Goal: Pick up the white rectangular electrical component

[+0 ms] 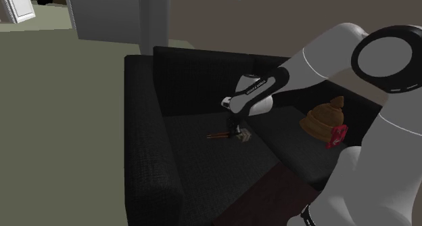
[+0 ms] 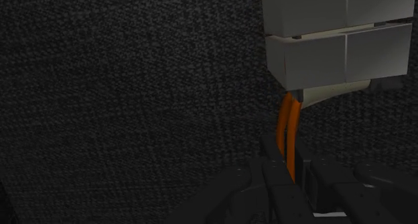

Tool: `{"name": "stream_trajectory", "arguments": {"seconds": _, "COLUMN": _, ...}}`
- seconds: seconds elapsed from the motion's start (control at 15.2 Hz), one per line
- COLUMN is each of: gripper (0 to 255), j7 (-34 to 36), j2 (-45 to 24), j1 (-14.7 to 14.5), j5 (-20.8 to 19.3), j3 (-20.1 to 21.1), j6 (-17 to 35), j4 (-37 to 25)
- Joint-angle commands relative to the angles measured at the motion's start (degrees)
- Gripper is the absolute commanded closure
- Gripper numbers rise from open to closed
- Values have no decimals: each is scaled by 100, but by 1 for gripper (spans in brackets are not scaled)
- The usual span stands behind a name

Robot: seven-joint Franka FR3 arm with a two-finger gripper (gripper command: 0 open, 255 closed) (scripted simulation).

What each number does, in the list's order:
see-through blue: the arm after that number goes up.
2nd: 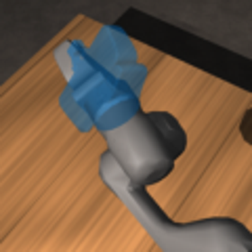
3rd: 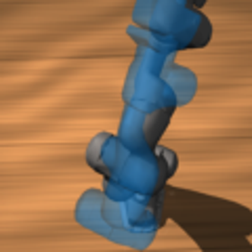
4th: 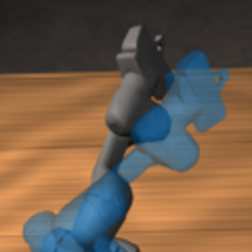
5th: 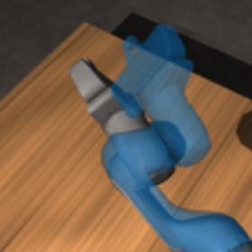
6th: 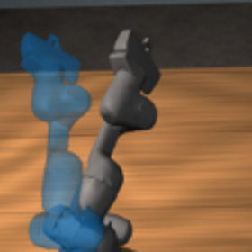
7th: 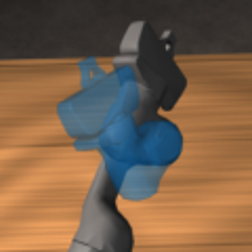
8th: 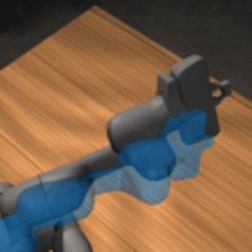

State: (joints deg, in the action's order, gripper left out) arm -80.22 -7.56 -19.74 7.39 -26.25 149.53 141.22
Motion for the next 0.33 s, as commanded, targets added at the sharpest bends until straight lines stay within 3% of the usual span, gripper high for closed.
{"name": "stream_trajectory", "arguments": {"seconds": 0.0, "gripper": 255, "j7": 119, "j2": 163, "j1": -31, "j5": -160, "j3": -48, "j6": -141, "j4": 2}}
{"name": "stream_trajectory", "arguments": {"seconds": 0.26, "gripper": 255, "j7": 233, "j2": 332, "j1": -47, "j5": -318, "j3": -82, "j6": -306, "j4": -16}}
